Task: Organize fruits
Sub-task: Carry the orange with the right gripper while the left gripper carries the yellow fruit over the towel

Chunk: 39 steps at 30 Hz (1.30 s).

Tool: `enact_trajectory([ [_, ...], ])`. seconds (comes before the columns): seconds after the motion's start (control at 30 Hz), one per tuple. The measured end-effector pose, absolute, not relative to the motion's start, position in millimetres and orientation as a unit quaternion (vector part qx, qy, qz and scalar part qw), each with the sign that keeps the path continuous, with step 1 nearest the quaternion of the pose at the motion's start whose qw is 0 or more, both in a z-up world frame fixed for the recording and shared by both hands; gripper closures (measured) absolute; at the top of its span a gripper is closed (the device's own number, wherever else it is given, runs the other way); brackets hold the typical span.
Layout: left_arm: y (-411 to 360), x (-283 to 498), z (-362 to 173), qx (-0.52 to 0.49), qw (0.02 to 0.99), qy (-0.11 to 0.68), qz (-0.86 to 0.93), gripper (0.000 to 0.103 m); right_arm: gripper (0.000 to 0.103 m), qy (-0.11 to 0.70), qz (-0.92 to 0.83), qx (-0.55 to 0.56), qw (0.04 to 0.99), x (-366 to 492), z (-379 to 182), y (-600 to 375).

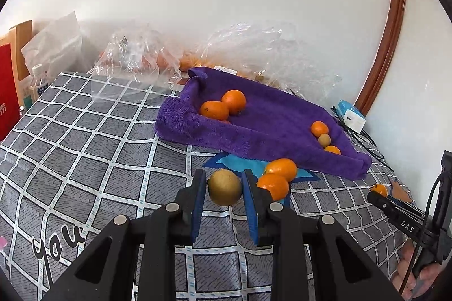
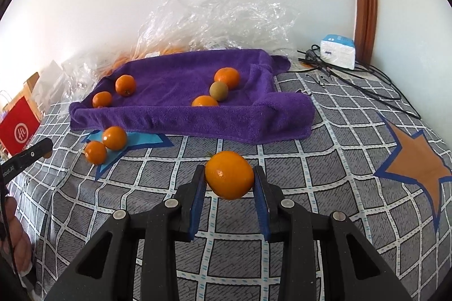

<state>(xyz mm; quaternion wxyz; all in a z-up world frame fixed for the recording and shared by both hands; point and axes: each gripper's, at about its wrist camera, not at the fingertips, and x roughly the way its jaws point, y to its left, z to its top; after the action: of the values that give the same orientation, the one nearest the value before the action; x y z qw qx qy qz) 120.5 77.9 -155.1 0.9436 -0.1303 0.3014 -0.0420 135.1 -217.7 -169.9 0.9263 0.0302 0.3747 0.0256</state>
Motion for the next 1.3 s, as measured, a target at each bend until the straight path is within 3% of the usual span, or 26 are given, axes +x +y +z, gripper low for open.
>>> enact_trajectory([
  [0.73, 106.9, 123.8, -142.8, -0.157, 0.942, 0.297, 0.011, 0.078, 0.070, 0.354, 0.030, 0.020, 0.935, 163.1, -110.9, -204.9],
  [1.3, 71.1, 202.0, -98.9, -0.092, 0.943, 0.318, 0.027, 0.078, 0.070, 0.373, 0.004, 0.026, 0.927, 237.5, -110.3, -219.3],
])
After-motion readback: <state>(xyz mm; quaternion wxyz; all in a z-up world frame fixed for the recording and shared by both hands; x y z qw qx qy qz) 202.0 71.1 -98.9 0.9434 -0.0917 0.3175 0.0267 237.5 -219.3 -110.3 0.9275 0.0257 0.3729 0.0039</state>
